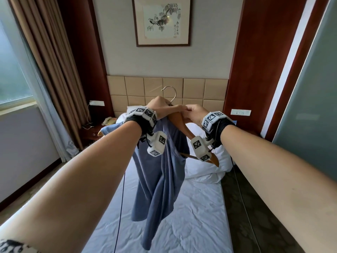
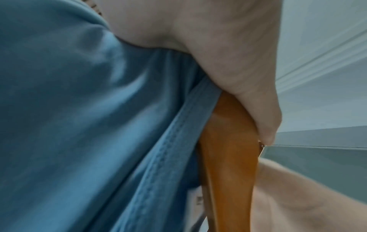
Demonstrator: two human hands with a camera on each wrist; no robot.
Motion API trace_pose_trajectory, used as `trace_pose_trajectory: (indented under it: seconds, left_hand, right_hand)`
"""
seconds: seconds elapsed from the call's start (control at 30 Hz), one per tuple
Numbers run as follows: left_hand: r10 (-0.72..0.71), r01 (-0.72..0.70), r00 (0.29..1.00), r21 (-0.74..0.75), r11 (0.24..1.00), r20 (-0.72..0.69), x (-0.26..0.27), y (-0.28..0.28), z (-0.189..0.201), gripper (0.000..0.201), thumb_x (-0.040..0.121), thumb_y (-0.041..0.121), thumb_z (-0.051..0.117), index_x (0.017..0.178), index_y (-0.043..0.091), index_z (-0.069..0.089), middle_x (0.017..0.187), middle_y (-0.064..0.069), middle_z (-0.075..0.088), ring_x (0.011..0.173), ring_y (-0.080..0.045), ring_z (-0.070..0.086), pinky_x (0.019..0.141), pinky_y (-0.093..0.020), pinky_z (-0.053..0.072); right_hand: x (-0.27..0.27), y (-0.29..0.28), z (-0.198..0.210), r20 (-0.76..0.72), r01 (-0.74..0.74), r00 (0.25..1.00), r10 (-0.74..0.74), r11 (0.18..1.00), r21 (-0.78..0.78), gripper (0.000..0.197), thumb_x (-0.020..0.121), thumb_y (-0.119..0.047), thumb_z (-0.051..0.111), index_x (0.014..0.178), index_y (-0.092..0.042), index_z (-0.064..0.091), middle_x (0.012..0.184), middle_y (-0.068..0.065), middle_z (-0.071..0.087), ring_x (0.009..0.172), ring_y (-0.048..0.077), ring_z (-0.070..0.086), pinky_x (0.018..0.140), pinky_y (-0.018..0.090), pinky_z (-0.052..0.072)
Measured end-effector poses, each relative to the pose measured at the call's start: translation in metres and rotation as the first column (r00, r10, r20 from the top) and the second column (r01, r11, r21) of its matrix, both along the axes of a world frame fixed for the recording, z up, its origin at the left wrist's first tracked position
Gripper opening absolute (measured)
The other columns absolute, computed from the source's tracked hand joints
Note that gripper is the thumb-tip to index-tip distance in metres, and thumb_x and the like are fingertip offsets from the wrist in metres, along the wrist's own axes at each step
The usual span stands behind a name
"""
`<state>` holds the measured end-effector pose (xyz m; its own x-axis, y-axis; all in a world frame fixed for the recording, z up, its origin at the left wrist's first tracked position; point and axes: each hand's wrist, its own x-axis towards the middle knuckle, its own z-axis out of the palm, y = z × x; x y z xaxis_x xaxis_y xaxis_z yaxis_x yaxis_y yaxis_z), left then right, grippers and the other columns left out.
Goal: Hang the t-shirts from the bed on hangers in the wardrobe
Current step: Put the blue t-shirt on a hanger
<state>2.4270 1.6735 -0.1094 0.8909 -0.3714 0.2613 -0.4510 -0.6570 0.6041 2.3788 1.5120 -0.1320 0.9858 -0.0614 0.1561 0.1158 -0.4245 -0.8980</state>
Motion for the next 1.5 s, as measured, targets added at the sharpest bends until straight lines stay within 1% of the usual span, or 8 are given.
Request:
trace_pose_trajectory:
  seconds: [0.2, 0.3, 0.43, 0.7, 0.87, 1.17, 1.37, 1.5]
  left_hand:
    - [-0.036, 0.041, 0.998, -0.121, 0.992, 0.045, -0.003, 0.006, 0.011, 0.052, 0.070, 0.063, 0.074, 0.073, 0.011, 0.070, 0.063, -0.001, 0.059, 0.055, -0.014, 0.050, 0.054, -0.025, 0.038]
    - [-0.064, 0.068, 0.997, -0.110, 0.992, 0.043, -0.009, 0.003, 0.021, 0.037, 0.077, 0.055, 0.073, 0.080, 0.019, 0.075, 0.069, 0.001, 0.064, 0.059, -0.012, 0.054, 0.054, -0.023, 0.042]
    - [-0.087, 0.088, 0.996, -0.081, 0.993, 0.012, -0.010, -0.002, 0.022, 0.036, 0.078, 0.052, 0.074, 0.076, 0.016, 0.070, 0.068, 0.001, 0.060, 0.058, -0.012, 0.051, 0.053, -0.021, 0.041]
    - [-0.092, 0.092, 0.996, -0.004, 0.996, 0.020, -0.006, -0.001, 0.011, 0.047, 0.070, 0.062, 0.075, 0.066, 0.016, 0.067, 0.061, 0.002, 0.056, 0.056, -0.013, 0.048, 0.054, -0.024, 0.036]
    - [-0.121, 0.120, 0.993, 0.104, 0.987, 0.000, -0.004, 0.003, 0.006, 0.054, 0.061, 0.075, 0.073, 0.062, 0.022, 0.064, 0.061, 0.005, 0.058, 0.060, -0.013, 0.053, 0.059, -0.025, 0.041]
    - [-0.090, 0.087, 0.994, 0.055, 0.995, 0.054, -0.006, 0.006, 0.003, 0.042, 0.064, 0.063, 0.079, 0.067, 0.022, 0.071, 0.066, 0.006, 0.064, 0.063, -0.011, 0.057, 0.060, -0.026, 0.046]
    - [0.008, -0.019, 0.997, 0.141, 0.990, 0.078, -0.003, 0.020, -0.008, 0.048, 0.065, 0.067, 0.074, 0.067, 0.019, 0.068, 0.062, 0.005, 0.059, 0.061, -0.014, 0.055, 0.057, -0.025, 0.038]
    - [0.102, -0.115, 0.989, 0.112, 0.987, 0.109, 0.004, 0.030, -0.017, 0.059, 0.063, 0.069, 0.072, 0.075, 0.011, 0.071, 0.063, 0.002, 0.058, 0.060, -0.016, 0.053, 0.055, -0.027, 0.040]
  right_hand:
    - [-0.001, -0.016, -0.010, -0.031, 0.085, 0.995, -0.094, 0.973, -0.214, 0.012, 0.087, -0.017, 0.069, 0.076, -0.021, 0.066, 0.073, 0.000, 0.066, 0.069, 0.016, 0.061, 0.069, 0.029, 0.055]
    - [0.000, -0.010, -0.007, -0.139, 0.019, 0.990, -0.035, 0.993, -0.113, 0.017, 0.081, -0.038, 0.064, 0.073, -0.024, 0.070, 0.075, 0.005, 0.070, 0.076, 0.023, 0.067, 0.075, 0.035, 0.056]
    - [0.005, -0.008, -0.007, -0.324, -0.012, 0.946, 0.032, 0.998, 0.063, 0.019, 0.095, -0.029, 0.054, 0.094, -0.013, 0.064, 0.097, 0.017, 0.068, 0.102, 0.037, 0.067, 0.097, 0.051, 0.052]
    - [-0.012, -0.008, -0.006, -0.478, -0.006, 0.871, 0.115, 0.975, 0.223, 0.027, 0.099, -0.036, 0.050, 0.097, -0.011, 0.060, 0.089, 0.008, 0.063, 0.078, 0.023, 0.058, 0.070, 0.033, 0.054]
    - [-0.017, -0.014, -0.009, -0.420, -0.089, 0.887, 0.193, 0.963, 0.255, 0.041, 0.092, -0.051, 0.056, 0.100, -0.011, 0.063, 0.082, 0.005, 0.073, 0.080, 0.021, 0.063, 0.077, 0.035, 0.047]
    - [-0.013, -0.012, -0.025, -0.302, -0.129, 0.935, 0.186, 0.971, 0.200, 0.013, 0.099, -0.021, 0.057, 0.095, -0.012, 0.065, 0.089, 0.010, 0.071, 0.082, 0.022, 0.065, 0.069, 0.031, 0.050]
    - [0.012, -0.009, -0.027, -0.081, 0.142, 0.987, -0.141, 0.990, 0.010, 0.027, 0.101, -0.024, 0.048, 0.079, -0.015, 0.059, 0.083, 0.010, 0.064, 0.084, 0.031, 0.064, 0.082, 0.046, 0.056]
    - [0.024, -0.002, -0.028, 0.009, 0.178, 0.984, -0.179, 0.970, -0.164, 0.026, 0.098, -0.029, 0.053, 0.077, -0.016, 0.060, 0.069, 0.000, 0.057, 0.068, 0.017, 0.054, 0.067, 0.027, 0.045]
